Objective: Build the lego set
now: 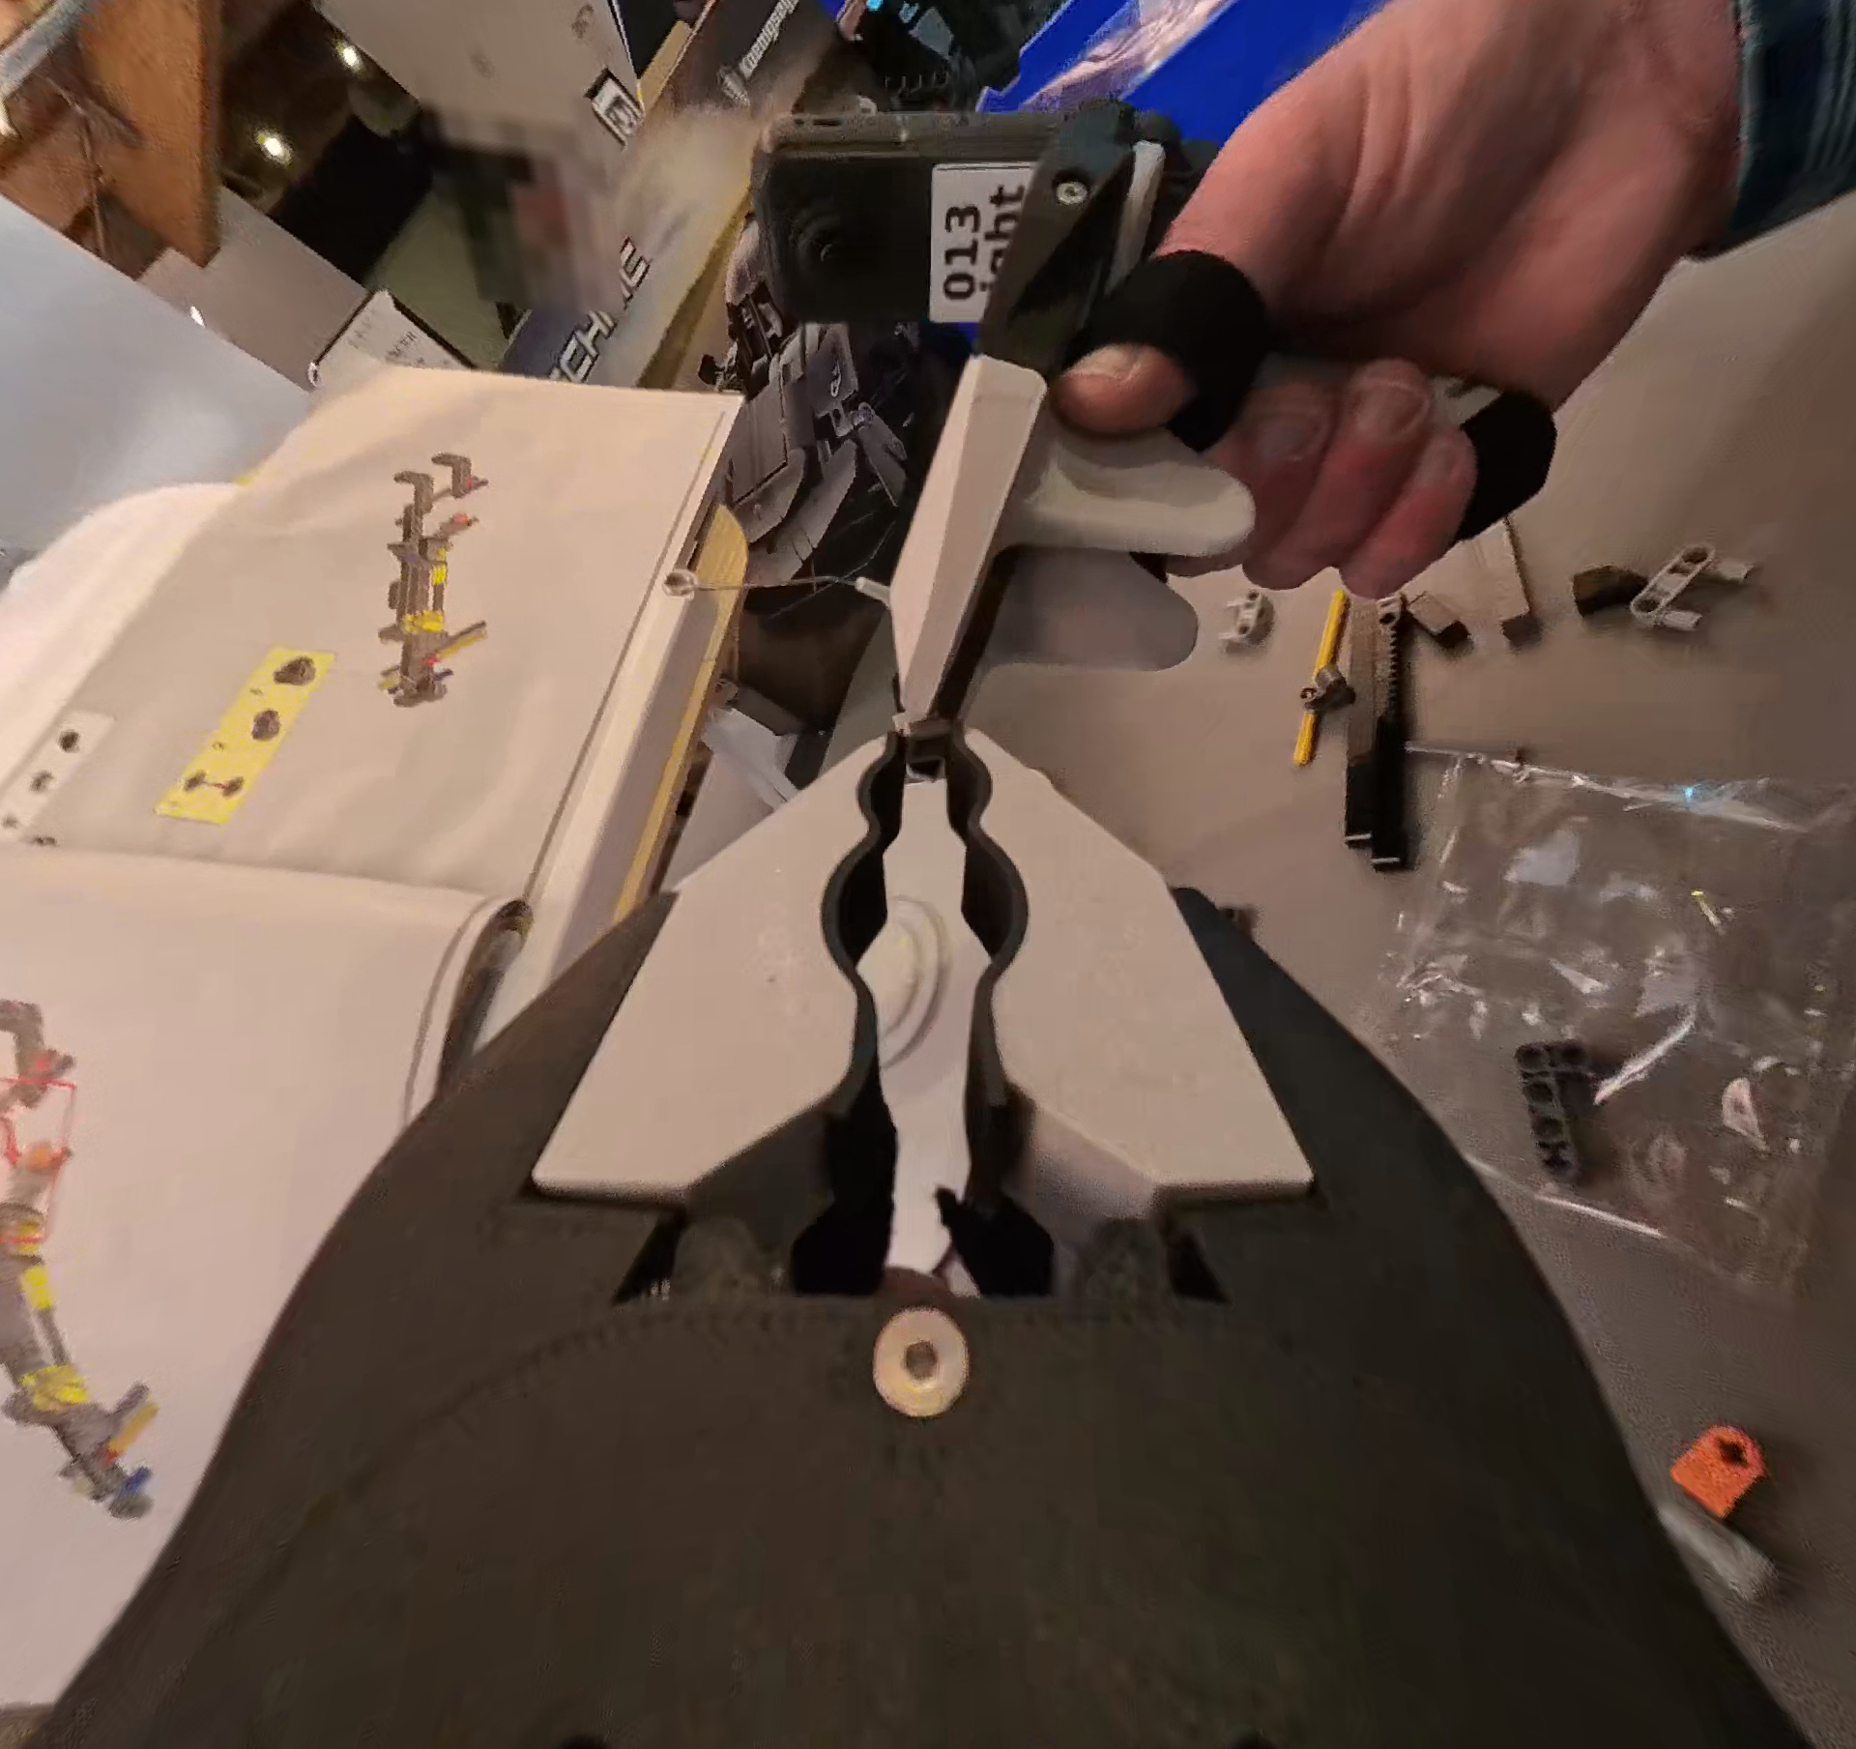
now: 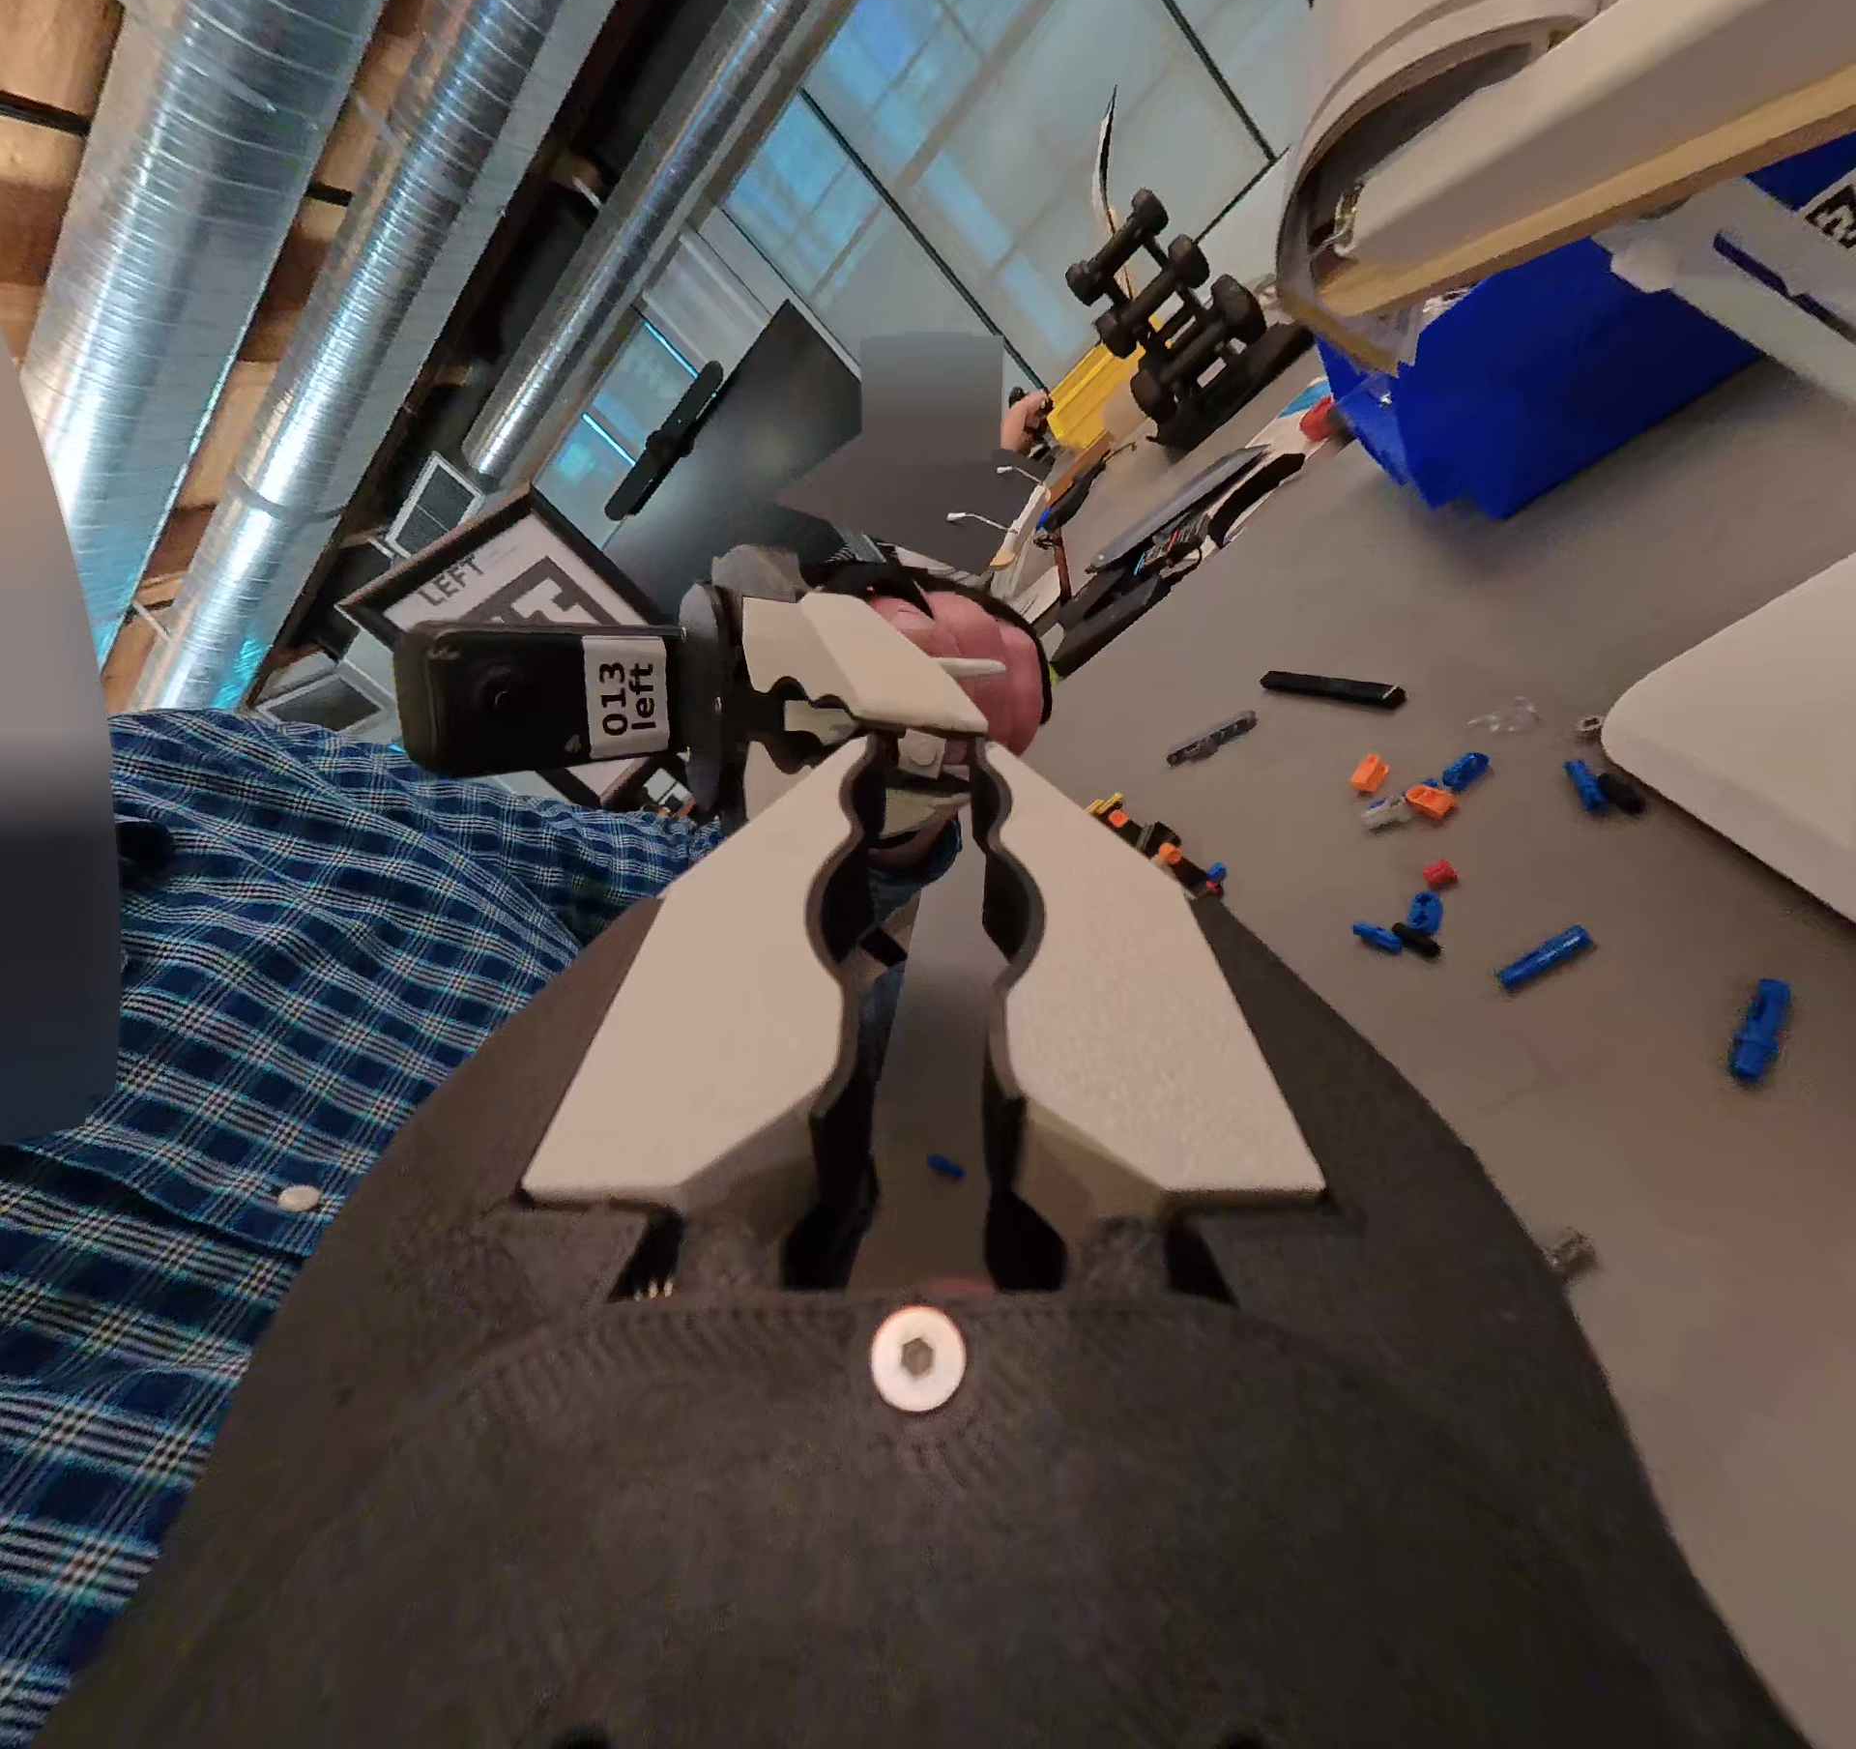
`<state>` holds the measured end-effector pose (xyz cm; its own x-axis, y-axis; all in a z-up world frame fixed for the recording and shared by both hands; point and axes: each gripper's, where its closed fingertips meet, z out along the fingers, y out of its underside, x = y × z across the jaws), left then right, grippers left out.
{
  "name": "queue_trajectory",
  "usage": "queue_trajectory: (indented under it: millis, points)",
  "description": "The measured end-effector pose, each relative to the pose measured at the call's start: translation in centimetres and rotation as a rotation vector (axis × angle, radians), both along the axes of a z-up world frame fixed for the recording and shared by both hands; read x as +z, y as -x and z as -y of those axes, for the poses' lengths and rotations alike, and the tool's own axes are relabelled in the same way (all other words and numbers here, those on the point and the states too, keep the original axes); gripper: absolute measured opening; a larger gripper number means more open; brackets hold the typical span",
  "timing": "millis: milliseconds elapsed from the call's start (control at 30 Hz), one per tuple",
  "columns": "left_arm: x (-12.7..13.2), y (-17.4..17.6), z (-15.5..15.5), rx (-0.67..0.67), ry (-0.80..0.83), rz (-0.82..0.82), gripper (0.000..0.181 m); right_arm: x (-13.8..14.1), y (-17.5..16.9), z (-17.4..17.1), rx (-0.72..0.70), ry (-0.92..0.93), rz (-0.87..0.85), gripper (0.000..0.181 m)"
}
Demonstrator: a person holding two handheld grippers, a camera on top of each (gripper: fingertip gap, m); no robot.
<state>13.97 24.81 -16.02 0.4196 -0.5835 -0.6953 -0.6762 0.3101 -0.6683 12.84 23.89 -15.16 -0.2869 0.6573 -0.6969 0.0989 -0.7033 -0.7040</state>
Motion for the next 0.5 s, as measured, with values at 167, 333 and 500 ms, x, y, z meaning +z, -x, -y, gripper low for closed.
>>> queue_trajectory:
  millis: [167, 333, 500]
  points:
    - [0.5, -0.4, 0.5, -0.026, -0.016, -0.008, 0.006, 0.5, -0.4, 0.5, 0.033, -0.027, -0.015, 0.009]
    - [1.6, -0.9, 1.1, -0.108, 0.122, 0.182, 0.008, 1.6, -0.6, 1.1, 0.030, -0.063, -0.071, 0.006]
    - [2.7, -0.9, 1.1, -0.116, 0.148, 0.305, 0.009, 2.7, -0.7, 1.0, -0.021, -0.062, -0.139, 0.006]
